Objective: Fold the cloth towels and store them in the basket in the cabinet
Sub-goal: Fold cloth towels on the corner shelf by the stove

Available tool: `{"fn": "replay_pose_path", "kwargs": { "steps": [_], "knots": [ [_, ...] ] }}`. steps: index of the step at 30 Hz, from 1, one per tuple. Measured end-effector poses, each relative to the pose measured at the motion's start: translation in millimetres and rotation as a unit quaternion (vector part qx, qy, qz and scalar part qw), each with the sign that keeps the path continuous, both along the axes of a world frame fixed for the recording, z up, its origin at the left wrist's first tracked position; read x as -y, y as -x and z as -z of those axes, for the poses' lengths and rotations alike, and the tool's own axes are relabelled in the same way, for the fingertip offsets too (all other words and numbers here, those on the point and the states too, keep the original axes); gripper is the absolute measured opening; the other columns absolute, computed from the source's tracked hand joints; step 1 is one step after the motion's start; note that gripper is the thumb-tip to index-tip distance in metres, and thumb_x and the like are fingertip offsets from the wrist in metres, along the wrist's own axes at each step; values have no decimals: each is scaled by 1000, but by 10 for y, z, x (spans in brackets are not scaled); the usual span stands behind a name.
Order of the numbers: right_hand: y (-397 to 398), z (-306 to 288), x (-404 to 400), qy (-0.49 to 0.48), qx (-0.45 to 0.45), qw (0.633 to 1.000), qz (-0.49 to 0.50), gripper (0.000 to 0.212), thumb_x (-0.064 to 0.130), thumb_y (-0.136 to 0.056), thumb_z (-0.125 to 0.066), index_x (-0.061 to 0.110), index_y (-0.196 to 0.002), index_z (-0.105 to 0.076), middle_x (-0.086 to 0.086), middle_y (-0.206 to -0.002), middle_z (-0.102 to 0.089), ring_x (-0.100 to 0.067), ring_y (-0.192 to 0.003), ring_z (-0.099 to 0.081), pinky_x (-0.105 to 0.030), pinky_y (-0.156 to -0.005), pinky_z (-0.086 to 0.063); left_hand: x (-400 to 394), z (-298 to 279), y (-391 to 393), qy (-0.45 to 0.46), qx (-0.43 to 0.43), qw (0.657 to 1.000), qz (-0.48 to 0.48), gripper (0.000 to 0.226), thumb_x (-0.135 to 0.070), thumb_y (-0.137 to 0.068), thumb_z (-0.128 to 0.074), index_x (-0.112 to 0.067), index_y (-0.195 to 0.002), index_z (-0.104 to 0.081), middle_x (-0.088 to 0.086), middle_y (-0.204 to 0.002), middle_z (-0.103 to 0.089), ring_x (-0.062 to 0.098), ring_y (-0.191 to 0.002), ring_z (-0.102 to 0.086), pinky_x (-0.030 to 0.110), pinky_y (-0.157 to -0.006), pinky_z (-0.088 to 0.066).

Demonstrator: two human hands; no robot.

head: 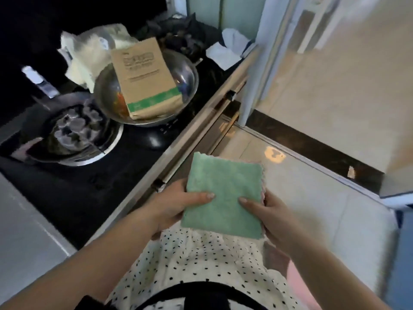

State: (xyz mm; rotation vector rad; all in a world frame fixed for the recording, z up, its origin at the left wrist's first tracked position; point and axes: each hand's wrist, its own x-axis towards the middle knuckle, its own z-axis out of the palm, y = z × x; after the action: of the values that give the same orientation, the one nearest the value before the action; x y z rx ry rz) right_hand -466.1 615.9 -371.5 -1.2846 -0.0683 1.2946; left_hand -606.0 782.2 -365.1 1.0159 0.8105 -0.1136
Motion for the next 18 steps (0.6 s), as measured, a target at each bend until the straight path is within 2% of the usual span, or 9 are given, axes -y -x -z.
{"fn": "replay_pose_path", "kwargs": {
  "steps": [3,7,13,16,18],
  "knots": [
    [-144,99,137,4,2,997,79,40,5,-75,-72,8,-113,-57,-8,-104,-72,-26,-94,-70,-31,-69,-58,-72,45,-448,3,-13,997,74,43,-7,-76,-71,-8,-117,-59,7,-109,-71,23,-99,-68,32,-75,-57],
    [-380,162,291,22,-15,981,190,47,6,-75,-72,7,-119,-54,-11,-110,-70,-30,-101,-67,-38,-78,-58,-83,159,-1117,10,-13,984,178,49,-8,-72,-73,-4,-118,-58,9,-110,-71,25,-101,-67,36,-81,-57],
    [-730,27,518,60,8,930,363,42,4,-77,-70,9,-116,-54,-8,-103,-72,-25,-93,-70,-34,-69,-59,50,149,-2216,30,-24,938,344,55,-9,-66,-76,-5,-118,-57,8,-108,-71,25,-99,-68,39,-83,-56],
    [-832,-36,619,60,27,911,407,47,9,-73,-76,11,-116,-56,-6,-105,-72,-25,-95,-69,-35,-70,-58,182,120,-2602,16,-15,918,397,33,-3,-73,-72,-12,-103,-60,0,-93,-74,17,-86,-70,28,-70,-58],
    [-905,-29,730,57,27,891,449,42,11,-72,-72,14,-112,-58,-6,-106,-72,-25,-97,-69,-39,-77,-57,329,117,-2871,14,-12,897,442,26,0,-78,-69,-15,-96,-60,-4,-83,-75,12,-77,-71,24,-61,-57]
  ]
}}
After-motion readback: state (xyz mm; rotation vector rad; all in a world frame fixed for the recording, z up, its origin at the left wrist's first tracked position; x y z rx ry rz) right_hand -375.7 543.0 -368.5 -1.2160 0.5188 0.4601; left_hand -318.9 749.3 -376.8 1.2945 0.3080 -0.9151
